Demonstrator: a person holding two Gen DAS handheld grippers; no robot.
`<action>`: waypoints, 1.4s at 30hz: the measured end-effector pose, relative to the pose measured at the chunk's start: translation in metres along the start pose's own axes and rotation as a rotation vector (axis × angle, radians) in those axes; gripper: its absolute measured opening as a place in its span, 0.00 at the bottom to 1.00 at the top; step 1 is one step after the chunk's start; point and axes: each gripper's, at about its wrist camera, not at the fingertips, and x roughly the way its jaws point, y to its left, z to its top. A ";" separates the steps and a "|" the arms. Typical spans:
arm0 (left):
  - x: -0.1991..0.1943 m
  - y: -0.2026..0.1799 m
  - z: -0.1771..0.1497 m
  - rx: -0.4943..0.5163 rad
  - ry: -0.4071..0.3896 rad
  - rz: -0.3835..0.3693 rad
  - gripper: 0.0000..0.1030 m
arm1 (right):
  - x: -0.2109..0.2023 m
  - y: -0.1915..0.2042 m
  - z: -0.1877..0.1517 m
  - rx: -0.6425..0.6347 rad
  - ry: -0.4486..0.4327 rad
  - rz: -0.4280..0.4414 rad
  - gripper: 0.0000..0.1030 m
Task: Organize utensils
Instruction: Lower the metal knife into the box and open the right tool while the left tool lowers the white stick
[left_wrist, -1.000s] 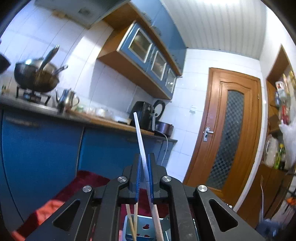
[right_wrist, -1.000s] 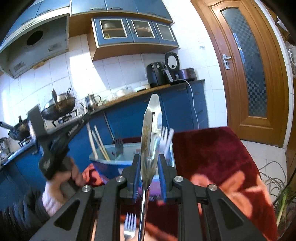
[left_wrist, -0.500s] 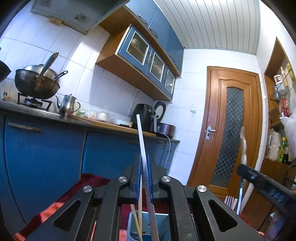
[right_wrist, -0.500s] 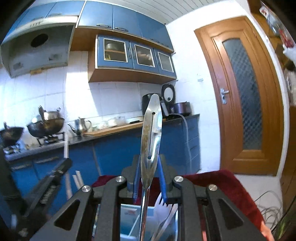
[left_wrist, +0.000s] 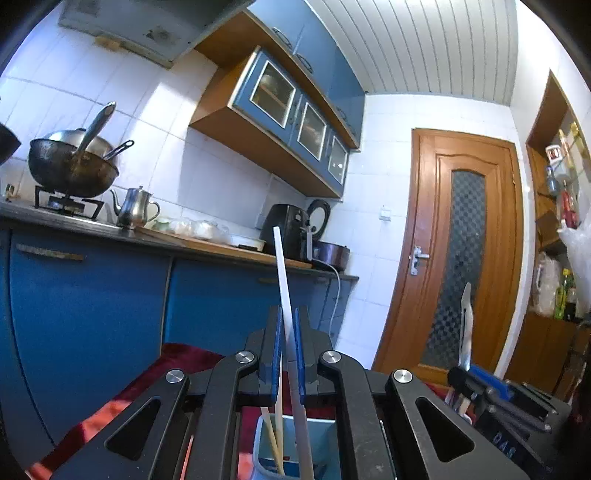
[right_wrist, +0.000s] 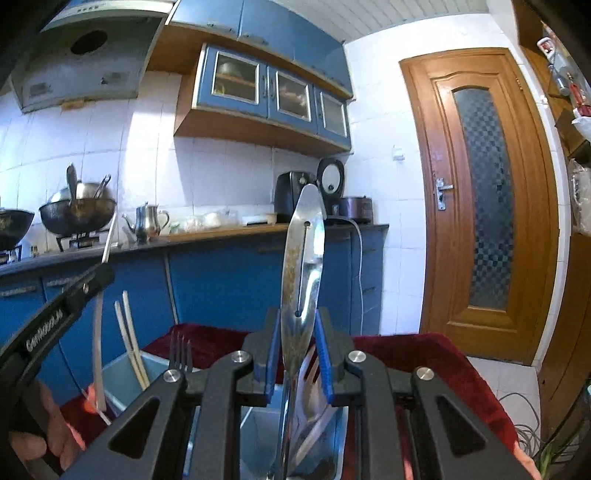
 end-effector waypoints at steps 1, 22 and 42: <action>0.000 0.000 0.000 0.005 0.004 0.000 0.06 | 0.000 0.001 -0.002 -0.007 0.016 0.002 0.20; -0.013 0.011 0.025 -0.037 0.038 -0.055 0.06 | -0.087 -0.018 -0.001 0.081 0.005 0.072 0.51; 0.004 0.000 0.007 -0.012 0.091 0.000 0.05 | -0.094 -0.049 -0.023 0.229 -0.029 0.101 0.54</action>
